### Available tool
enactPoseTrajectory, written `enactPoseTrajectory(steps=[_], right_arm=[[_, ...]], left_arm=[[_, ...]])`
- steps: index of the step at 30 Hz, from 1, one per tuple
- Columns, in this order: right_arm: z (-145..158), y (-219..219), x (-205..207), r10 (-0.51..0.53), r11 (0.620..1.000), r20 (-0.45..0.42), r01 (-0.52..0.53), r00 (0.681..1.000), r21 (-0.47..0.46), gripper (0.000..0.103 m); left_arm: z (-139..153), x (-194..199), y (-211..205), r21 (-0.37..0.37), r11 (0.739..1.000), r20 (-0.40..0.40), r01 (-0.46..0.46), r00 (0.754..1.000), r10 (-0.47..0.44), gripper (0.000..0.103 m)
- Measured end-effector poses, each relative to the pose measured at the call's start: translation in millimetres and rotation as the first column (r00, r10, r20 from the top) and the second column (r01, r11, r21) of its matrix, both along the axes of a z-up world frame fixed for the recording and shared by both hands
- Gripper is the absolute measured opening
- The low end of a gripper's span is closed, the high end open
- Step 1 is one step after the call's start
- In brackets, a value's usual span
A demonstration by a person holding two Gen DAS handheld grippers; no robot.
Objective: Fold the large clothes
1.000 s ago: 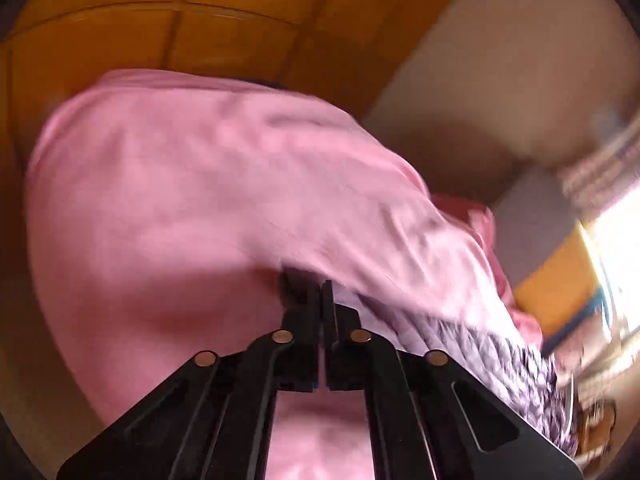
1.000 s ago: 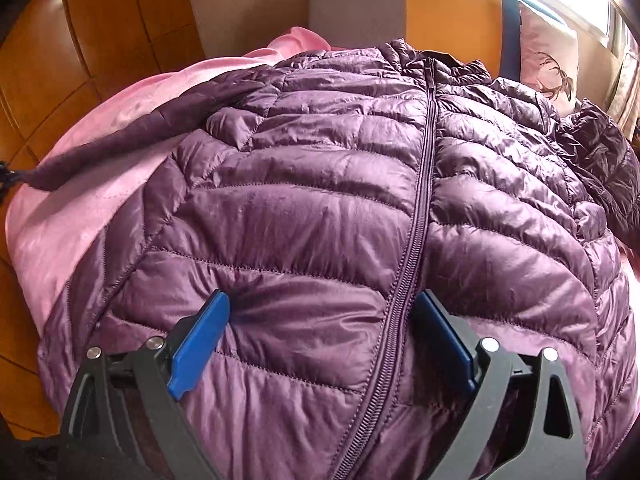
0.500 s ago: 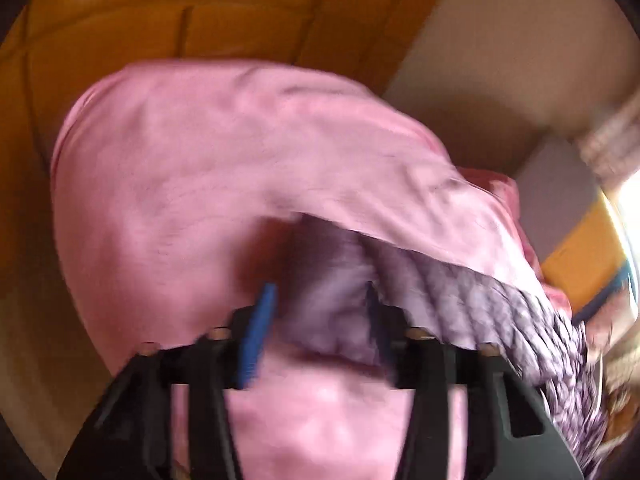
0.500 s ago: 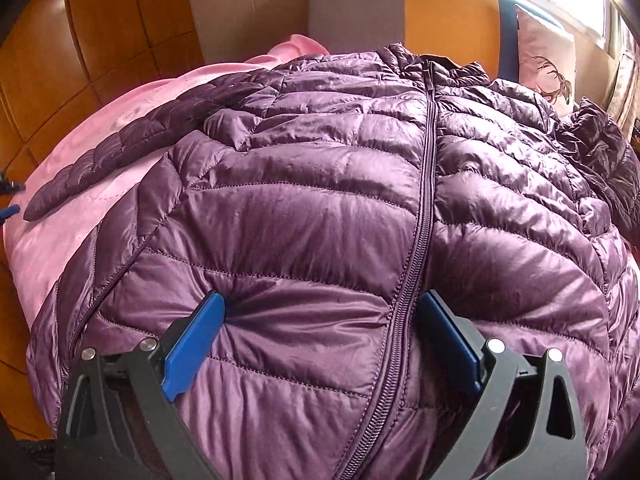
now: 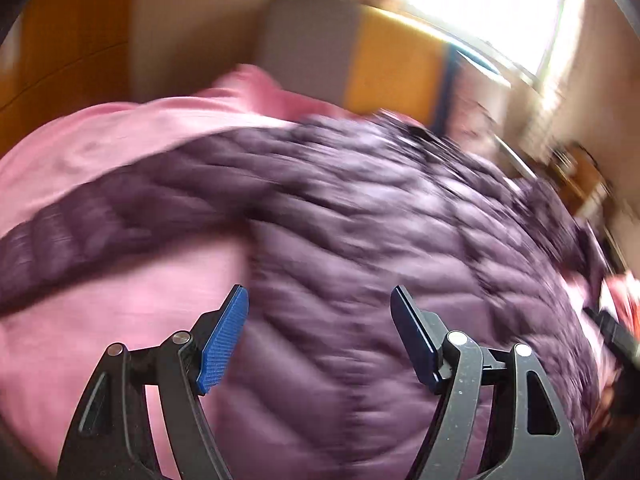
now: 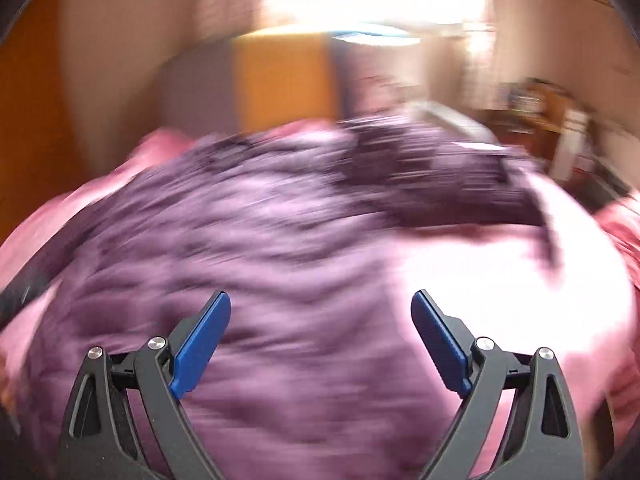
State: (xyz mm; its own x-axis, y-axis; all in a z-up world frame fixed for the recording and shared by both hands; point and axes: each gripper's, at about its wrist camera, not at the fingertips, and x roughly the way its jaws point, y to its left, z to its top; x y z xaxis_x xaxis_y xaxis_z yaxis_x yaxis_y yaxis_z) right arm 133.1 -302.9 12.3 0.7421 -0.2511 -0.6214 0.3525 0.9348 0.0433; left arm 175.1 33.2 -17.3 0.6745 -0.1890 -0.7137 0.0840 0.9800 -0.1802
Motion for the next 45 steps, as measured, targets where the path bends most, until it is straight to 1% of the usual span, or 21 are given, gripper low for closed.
enactPoseTrajectory(steps=[2, 4, 7, 9, 11, 13, 14, 16, 18, 21, 23, 27, 30, 32, 35, 38, 40, 41, 42, 44, 45], right_arm=[[1, -43, -5, -0.135, 0.988, -0.005, 0.134, 0.991, -0.073, 0.095], [-3, -74, -1, -0.189, 0.972, -0.011, 0.186, 0.982, -0.142, 0.097], [-19, -107, 21, -0.210, 0.947, -0.051, 0.190, 0.976, -0.258, 0.099], [-33, -126, 38, -0.232, 0.930, -0.076, 0.198, 0.970, -0.310, 0.099], [-43, -145, 52, -0.250, 0.925, -0.087, 0.211, 0.964, -0.315, 0.097], [-48, -160, 66, -0.259, 0.924, -0.096, 0.217, 0.961, -0.316, 0.088], [-49, -167, 73, -0.264, 0.924, -0.107, 0.220, 0.959, -0.314, 0.080], [-49, -181, 84, -0.256, 0.936, -0.133, 0.211, 0.957, -0.281, 0.057], [-42, -192, 88, -0.246, 0.942, -0.143, 0.202, 0.959, -0.270, 0.017], [-5, -204, 71, -0.215, 0.953, -0.090, 0.189, 0.972, -0.237, 0.010], [25, -213, 52, -0.210, 0.959, -0.040, 0.198, 0.977, -0.205, 0.008], [76, -245, 21, -0.247, 0.960, 0.030, 0.248, 0.969, -0.132, 0.007], [82, -288, 14, -0.352, 0.931, -0.005, 0.349, 0.936, -0.105, 0.007], [63, -326, 16, -0.429, 0.903, -0.101, 0.425, 0.898, -0.054, 0.006], [19, -364, 26, -0.473, 0.872, -0.247, 0.490, 0.846, 0.010, 0.006], [-32, -367, 41, -0.482, 0.864, -0.394, 0.501, 0.783, -0.061, 0.007], [-44, -361, 41, -0.508, 0.845, -0.409, 0.531, 0.758, -0.066, 0.010], [-44, -355, 38, -0.528, 0.836, -0.393, 0.543, 0.753, -0.082, 0.017], [-41, -351, 36, -0.548, 0.826, -0.378, 0.554, 0.746, -0.104, 0.042], [-23, -340, 30, -0.602, 0.798, -0.291, 0.577, 0.744, -0.176, 0.072], [-11, -332, 29, -0.609, 0.793, -0.240, 0.571, 0.756, -0.211, 0.073]], left_arm=[[-7, 3, -27, 0.033, 0.997, -0.010, 0.063, 0.998, -0.063, 0.077], [-16, 7, -51, 0.051, 0.992, -0.032, 0.116, 0.993, -0.115, 0.077], [-28, 14, -68, 0.088, 0.987, -0.063, 0.136, 0.989, -0.131, 0.077], [-35, 17, -72, 0.102, 0.984, -0.076, 0.147, 0.987, -0.140, 0.084], [-46, 22, -77, 0.102, 0.982, -0.086, 0.161, 0.984, -0.153, 0.093], [-51, 22, -77, 0.105, 0.980, -0.086, 0.167, 0.984, -0.158, 0.096], [-51, 21, -75, 0.102, 0.980, -0.088, 0.169, 0.983, -0.160, 0.098], [-52, 22, -76, 0.104, 0.980, -0.091, 0.170, 0.983, -0.161, 0.099], [-53, 22, -77, 0.107, 0.980, -0.084, 0.170, 0.983, -0.161, 0.099], [-53, 22, -77, 0.103, 0.980, -0.081, 0.170, 0.983, -0.162, 0.099], [-53, 22, -77, 0.105, 0.980, -0.080, 0.169, 0.984, -0.161, 0.099], [-53, 23, -77, 0.104, 0.980, -0.081, 0.168, 0.984, -0.160, 0.099], [-52, 23, -76, 0.104, 0.980, -0.082, 0.168, 0.984, -0.160, 0.099], [-53, 23, -76, 0.103, 0.980, -0.082, 0.168, 0.984, -0.160, 0.099], [-53, 24, -75, 0.103, 0.980, -0.084, 0.171, 0.983, -0.162, 0.099], [-54, 24, -75, 0.103, 0.979, -0.087, 0.177, 0.982, -0.169, 0.099], [-54, 24, -74, 0.102, 0.979, -0.089, 0.178, 0.982, -0.169, 0.099], [-54, 24, -74, 0.103, 0.979, -0.091, 0.178, 0.981, -0.169, 0.099], [-54, 24, -74, 0.104, 0.978, -0.092, 0.178, 0.981, -0.169, 0.099], [-53, 24, -75, 0.115, 0.977, -0.102, 0.178, 0.981, -0.167, 0.099], [-51, 25, -77, 0.121, 0.976, -0.114, 0.181, 0.979, -0.167, 0.099]])
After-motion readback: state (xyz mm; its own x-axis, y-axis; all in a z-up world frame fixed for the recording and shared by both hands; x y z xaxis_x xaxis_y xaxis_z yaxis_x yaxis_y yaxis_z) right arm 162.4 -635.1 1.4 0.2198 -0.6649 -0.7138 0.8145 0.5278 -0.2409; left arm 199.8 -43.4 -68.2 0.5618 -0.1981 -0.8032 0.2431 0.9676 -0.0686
